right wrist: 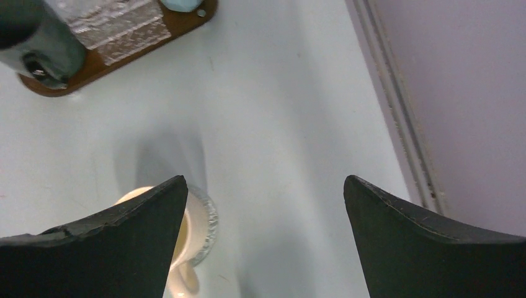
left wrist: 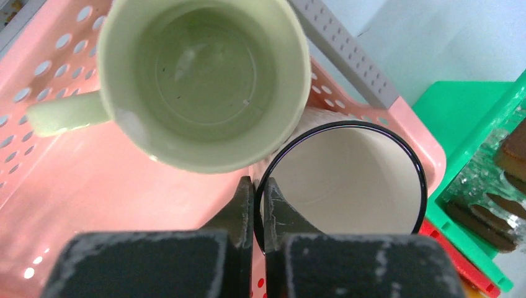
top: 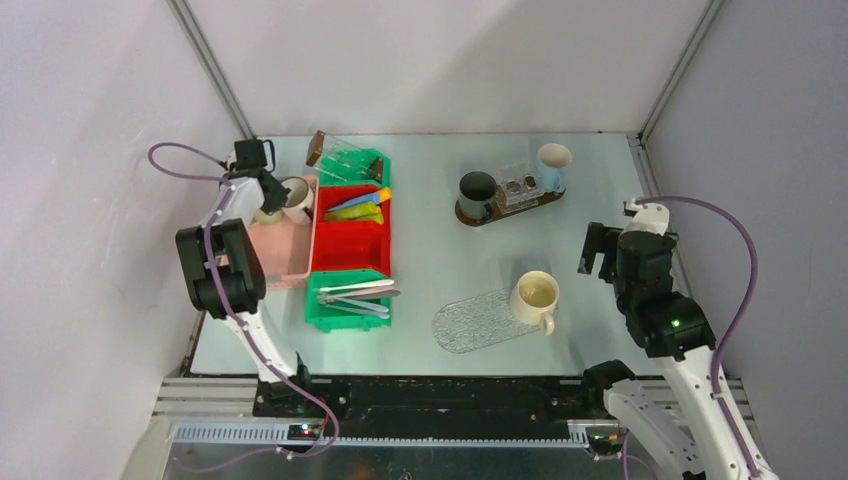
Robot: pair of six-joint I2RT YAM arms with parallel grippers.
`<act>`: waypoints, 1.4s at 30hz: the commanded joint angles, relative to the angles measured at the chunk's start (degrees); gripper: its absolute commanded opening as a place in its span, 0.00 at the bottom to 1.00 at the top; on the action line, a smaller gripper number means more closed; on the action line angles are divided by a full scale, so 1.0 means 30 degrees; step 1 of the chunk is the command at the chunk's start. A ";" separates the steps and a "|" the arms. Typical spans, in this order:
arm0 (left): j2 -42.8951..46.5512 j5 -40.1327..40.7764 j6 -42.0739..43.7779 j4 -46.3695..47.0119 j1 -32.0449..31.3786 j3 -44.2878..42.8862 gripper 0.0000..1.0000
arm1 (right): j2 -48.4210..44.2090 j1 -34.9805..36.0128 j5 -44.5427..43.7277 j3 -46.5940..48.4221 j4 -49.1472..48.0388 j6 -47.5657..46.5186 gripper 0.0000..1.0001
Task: Prepare toiletry sets of a toothbrush and toothpaste on the tray
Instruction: Pick up the cup from the storage box.
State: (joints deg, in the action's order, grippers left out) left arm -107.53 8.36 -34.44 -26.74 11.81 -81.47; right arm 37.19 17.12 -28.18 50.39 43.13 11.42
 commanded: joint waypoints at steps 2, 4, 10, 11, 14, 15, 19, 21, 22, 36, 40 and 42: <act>0.3425 -0.0915 0.0328 0.0126 -0.0038 0.0734 0.00 | -0.1761 -0.0025 0.2060 0.0198 -0.0956 0.2081 0.99; 0.4335 -0.0978 0.0369 -0.0043 -0.0015 0.1021 0.00 | -0.2311 -0.0058 0.2864 0.0126 -0.1443 0.1694 0.99; 0.7022 -0.1490 0.0360 -0.0904 -0.0215 0.1676 0.00 | -0.2333 -0.0057 0.2999 0.0510 -0.1709 0.1307 0.99; 0.7594 -0.1494 0.0408 -0.1158 -0.0275 0.1731 0.00 | -0.2161 -0.0070 0.3072 0.0684 -0.1514 0.1354 0.99; 0.8852 -0.1348 0.0511 -0.1594 -0.0828 0.2091 0.00 | -0.2049 -0.0060 0.3897 0.0748 -0.1486 0.1471 0.99; 0.9502 -0.1335 0.0577 -0.1821 -0.1205 0.2199 0.00 | -0.2031 -0.0063 0.4156 0.0765 -0.1538 0.1607 0.99; 1.1304 -0.0523 0.0580 -0.2488 -0.2693 0.2548 0.00 | -0.1729 -0.0040 0.5602 0.1023 -0.1604 0.2034 0.99; 1.2058 0.0023 0.0573 -0.2846 -0.3544 0.2691 0.00 | -0.1351 -0.0005 0.6167 0.1214 -0.1579 0.2277 0.99; 1.2290 0.0171 0.0520 -0.2957 -0.4019 0.2707 0.00 | -0.1059 0.0029 0.6391 0.1291 -0.1518 0.2460 0.99; 1.3732 0.2860 -0.1727 -0.4219 -1.3257 0.3572 0.00 | 0.1937 0.4619 0.3265 0.2656 -0.1058 0.3045 1.00; 1.3172 0.4038 -0.2756 -0.3851 -1.5750 0.4027 0.00 | 0.3170 0.6744 0.1967 0.3281 -0.0877 0.3370 0.99; 1.2804 0.4314 -0.3173 -0.3551 -1.6745 0.4069 0.00 | 0.3736 0.7922 0.1325 0.3529 -0.1012 0.3609 0.99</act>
State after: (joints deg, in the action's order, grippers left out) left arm -68.69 16.93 -38.57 -43.38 -33.41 -68.16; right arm 45.63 35.31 -18.46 57.60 40.91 20.40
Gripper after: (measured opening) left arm 0.024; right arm 0.993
